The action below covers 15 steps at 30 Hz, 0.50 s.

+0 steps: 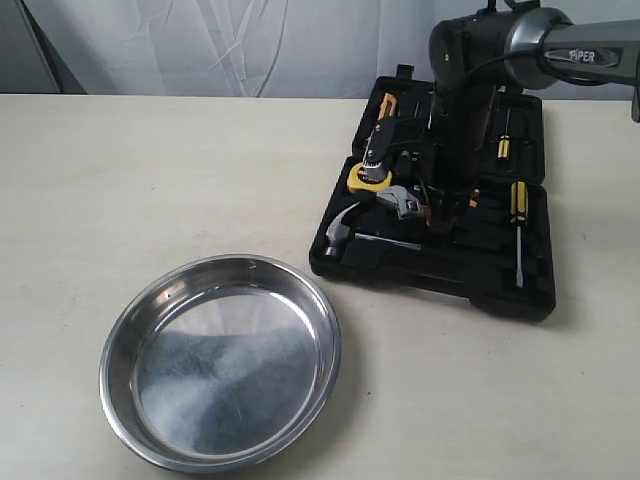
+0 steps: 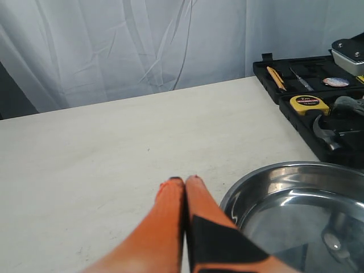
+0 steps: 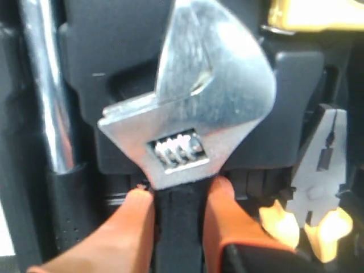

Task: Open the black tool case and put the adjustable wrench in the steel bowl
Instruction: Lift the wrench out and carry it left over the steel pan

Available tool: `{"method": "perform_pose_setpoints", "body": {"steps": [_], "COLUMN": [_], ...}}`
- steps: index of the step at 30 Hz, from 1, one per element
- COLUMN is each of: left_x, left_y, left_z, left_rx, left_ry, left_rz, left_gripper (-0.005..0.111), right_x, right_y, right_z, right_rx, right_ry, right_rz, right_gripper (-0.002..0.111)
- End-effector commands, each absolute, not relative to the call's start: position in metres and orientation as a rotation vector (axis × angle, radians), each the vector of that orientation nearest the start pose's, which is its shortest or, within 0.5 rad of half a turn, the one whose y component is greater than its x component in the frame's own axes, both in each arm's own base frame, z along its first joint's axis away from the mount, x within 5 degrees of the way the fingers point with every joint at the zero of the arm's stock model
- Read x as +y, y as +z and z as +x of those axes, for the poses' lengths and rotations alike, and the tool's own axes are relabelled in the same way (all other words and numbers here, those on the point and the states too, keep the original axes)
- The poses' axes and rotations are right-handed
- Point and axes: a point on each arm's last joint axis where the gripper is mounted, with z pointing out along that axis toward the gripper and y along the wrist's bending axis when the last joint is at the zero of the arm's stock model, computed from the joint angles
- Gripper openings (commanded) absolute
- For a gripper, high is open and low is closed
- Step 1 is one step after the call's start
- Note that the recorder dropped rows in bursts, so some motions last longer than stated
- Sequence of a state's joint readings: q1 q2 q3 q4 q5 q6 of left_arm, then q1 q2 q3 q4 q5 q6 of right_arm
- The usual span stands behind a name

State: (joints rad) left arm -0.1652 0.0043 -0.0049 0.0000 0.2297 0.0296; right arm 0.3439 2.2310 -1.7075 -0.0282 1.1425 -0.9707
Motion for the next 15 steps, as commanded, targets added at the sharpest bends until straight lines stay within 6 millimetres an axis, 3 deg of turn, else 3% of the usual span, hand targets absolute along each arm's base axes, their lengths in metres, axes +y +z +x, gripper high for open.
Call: {"method": "perform_pose_setpoints", "body": {"steps": [1,5,15], "left_x": [-0.01,-0.01,-0.01], "left_y": [0.193,0.193,0.193], "left_z": [0.055,0.055,0.055], "left_rx": [1.7,1.7,1.7], "left_ry": [-0.106,-0.106,-0.106], "left_rz": [0.172,0.172,0.172], "left_gripper": [0.0,0.0,0.0], "right_x": [0.151,0.161,0.166], "right_y": [0.172,0.184,0.188], "right_z": [0.412,0.409,0.407], "right_rx": [2.448,2.377,2.353], "right_ry": [0.031,0.173,0.256], "right_rz": [-1.866,-1.822,-1.799], "right_gripper": [-0.001,-0.001,-0.001]}}
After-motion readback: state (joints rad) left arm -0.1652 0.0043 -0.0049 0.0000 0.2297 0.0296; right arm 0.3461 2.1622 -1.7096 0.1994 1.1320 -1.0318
